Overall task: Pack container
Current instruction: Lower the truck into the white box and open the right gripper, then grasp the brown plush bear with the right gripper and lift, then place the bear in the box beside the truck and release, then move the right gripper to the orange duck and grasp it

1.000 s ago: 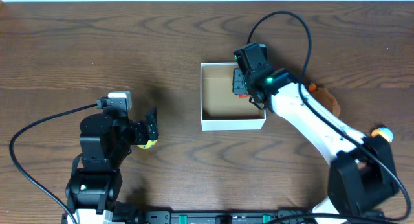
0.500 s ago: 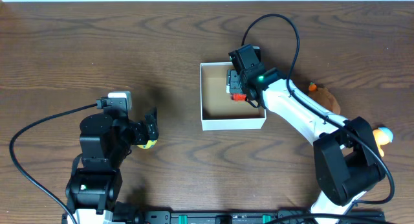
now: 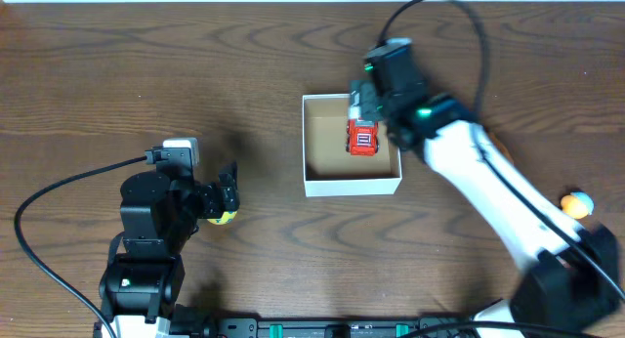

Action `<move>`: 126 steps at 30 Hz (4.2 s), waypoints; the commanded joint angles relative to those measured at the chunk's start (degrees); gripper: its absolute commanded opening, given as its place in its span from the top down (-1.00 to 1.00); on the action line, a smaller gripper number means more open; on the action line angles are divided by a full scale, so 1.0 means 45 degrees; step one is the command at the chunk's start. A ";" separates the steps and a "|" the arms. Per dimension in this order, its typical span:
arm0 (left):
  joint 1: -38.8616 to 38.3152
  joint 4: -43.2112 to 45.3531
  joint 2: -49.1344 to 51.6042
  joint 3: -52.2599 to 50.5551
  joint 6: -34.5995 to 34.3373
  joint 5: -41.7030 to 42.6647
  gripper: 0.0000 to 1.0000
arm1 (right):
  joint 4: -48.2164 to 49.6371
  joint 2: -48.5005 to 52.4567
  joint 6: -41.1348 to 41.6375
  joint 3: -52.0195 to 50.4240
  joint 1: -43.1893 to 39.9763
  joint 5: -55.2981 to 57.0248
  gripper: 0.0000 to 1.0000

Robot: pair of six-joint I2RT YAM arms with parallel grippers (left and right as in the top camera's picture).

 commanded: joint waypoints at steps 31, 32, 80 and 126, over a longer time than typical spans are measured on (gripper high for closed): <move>-0.0029 0.0015 -0.0005 0.0379 -0.0063 0.0078 -0.96 | -0.4439 0.2487 -0.2856 -0.1263 -0.7043 -0.1831 -0.29; -0.0029 0.0015 -0.0005 0.0384 -0.0063 0.0078 -0.96 | -0.4430 0.2487 -0.2856 -0.1263 -0.7043 -0.1826 -0.18; -0.0029 0.0015 -0.0005 0.0379 -0.0063 0.0078 -0.96 | -0.0233 0.2433 0.4095 0.0466 0.2511 -0.1457 0.98; -0.0029 0.0010 -0.0005 0.0379 -0.0063 0.0078 -0.96 | -0.7480 -0.2458 0.4080 -0.1025 -1.0146 -0.0311 -0.98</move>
